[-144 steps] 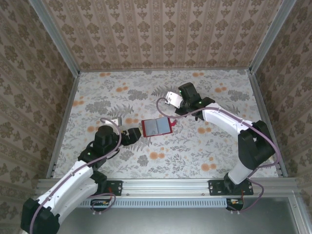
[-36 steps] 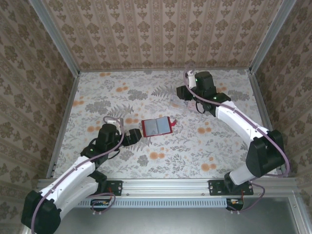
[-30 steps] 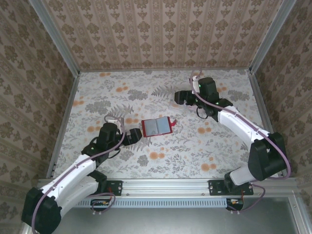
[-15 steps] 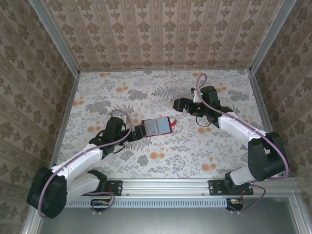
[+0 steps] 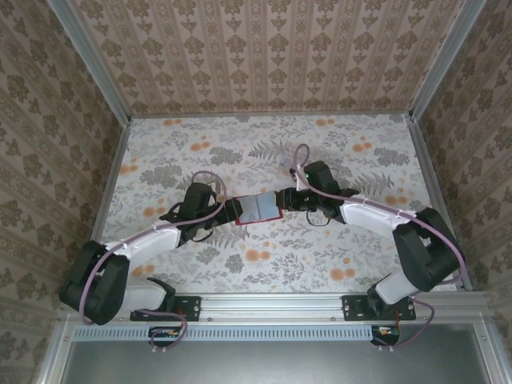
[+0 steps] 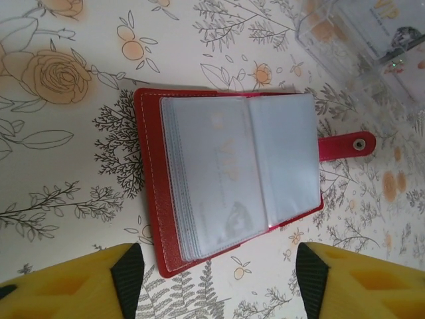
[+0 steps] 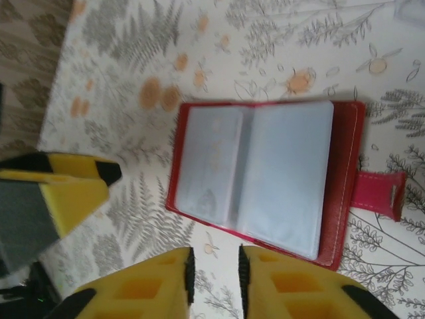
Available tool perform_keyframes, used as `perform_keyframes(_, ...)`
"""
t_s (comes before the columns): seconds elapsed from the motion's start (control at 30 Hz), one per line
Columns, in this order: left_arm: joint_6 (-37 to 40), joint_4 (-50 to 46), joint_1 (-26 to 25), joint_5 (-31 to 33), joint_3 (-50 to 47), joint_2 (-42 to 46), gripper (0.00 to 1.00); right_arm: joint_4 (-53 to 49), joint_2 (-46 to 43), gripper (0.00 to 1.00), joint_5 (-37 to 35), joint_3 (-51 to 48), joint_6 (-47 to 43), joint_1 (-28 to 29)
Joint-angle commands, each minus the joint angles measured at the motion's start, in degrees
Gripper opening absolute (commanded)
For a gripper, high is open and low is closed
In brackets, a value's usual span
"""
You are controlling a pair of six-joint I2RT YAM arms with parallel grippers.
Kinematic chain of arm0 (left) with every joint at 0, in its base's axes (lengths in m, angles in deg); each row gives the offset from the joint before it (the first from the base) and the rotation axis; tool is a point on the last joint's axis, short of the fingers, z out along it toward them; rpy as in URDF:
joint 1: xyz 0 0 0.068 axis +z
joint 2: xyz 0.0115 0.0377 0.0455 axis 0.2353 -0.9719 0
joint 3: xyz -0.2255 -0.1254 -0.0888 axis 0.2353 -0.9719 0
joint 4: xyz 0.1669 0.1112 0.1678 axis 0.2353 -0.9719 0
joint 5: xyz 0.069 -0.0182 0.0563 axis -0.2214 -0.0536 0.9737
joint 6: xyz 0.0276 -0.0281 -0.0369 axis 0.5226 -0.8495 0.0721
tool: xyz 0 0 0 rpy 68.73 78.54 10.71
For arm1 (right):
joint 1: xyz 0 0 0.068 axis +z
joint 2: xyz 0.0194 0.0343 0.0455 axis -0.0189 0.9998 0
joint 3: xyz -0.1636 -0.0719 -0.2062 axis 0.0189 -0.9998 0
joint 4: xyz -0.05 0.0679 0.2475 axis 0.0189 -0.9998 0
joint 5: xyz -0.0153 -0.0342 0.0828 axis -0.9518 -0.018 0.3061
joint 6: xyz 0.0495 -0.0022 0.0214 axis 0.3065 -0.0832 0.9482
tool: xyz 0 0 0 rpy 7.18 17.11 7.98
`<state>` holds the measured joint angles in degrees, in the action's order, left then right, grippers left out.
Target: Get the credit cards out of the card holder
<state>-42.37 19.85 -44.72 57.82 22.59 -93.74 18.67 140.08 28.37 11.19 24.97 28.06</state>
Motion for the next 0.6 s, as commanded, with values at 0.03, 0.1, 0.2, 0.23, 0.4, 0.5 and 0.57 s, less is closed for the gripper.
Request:
perform_keyframes(0.03, -0.6, 2.3, -0.6, -0.9, 2.6, -2.8, 0.64, 0.0, 4.2, 0.15, -3.2, 2.1, -0.5, 0.6)
perform_keyframes(0.1, -0.6, 2.5, -0.6, -0.9, 2.8, -3.8, 0.64, -0.7, 5.8, 0.09, -3.9, 2.8, -0.7, 0.7)
perform_keyframes(0.2, -0.6, 3.1, -0.7, -1.3, 3.0, -5.0, 0.64, -2.3, 7.9, 0.08, -5.7, 3.9, -1.5, 0.6)
perform_keyframes(0.23, -0.6, 3.3, -0.7, -1.4, 3.1, -5.4, 0.65, -2.9, 8.6, 0.08, -6.1, 4.4, -1.7, 0.7)
perform_keyframes(0.4, -0.6, 4.0, -0.9, -2.1, 3.7, -7.0, 0.64, -4.8, 11.5, 0.08, -8.4, 5.7, -2.2, 0.8)
perform_keyframes(0.5, -0.4, 4.6, -1.0, -2.7, 4.2, -8.0, 0.63, -6.7, 12.6, 0.06, -10.2, 6.2, -2.6, 1.1)
perform_keyframes(0.57, -0.4, 5.1, -1.0, -3.1, 4.5, -8.9, 0.63, -7.5, 13.0, 0.05, -10.8, 6.4, -2.8, 1.6)
